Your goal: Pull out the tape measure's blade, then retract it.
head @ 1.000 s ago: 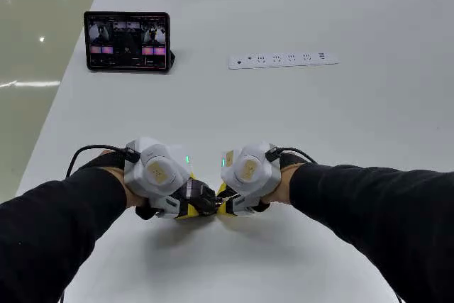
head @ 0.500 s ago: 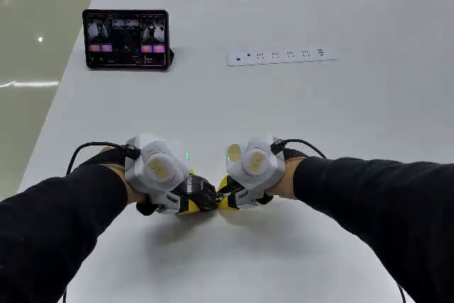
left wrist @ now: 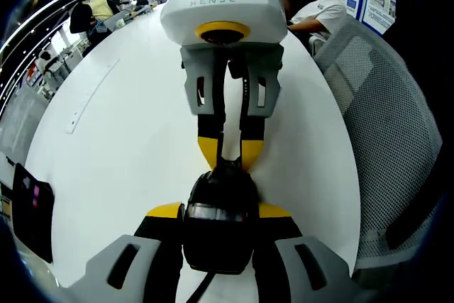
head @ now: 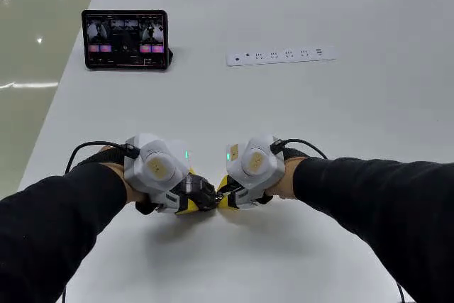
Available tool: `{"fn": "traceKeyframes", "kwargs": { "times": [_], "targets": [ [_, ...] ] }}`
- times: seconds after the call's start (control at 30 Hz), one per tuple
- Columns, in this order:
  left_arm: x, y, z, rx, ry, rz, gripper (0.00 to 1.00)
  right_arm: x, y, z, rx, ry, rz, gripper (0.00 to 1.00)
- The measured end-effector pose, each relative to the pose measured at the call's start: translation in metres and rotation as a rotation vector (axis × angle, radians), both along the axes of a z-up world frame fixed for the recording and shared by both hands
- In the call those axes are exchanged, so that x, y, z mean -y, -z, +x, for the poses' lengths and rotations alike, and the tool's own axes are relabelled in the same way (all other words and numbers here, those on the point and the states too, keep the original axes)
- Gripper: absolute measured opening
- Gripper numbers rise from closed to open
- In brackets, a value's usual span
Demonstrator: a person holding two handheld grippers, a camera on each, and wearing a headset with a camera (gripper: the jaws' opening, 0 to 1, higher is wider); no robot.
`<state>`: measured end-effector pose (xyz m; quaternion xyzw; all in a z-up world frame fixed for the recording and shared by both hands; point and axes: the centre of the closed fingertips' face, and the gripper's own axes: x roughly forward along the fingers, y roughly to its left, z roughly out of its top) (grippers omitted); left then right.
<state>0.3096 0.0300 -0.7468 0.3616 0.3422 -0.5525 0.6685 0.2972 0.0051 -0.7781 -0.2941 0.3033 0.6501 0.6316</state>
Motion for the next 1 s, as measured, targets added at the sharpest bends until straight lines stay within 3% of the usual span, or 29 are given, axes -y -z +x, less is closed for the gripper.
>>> {"fn": "traceKeyframes", "kwargs": {
  "times": [1.0],
  "targets": [
    [0.0, 0.0, 0.0, 0.004, -0.002, -0.007, 0.33, 0.014, 0.0, 0.001, -0.003, 0.014, -0.02, 0.1]
  ]
}}
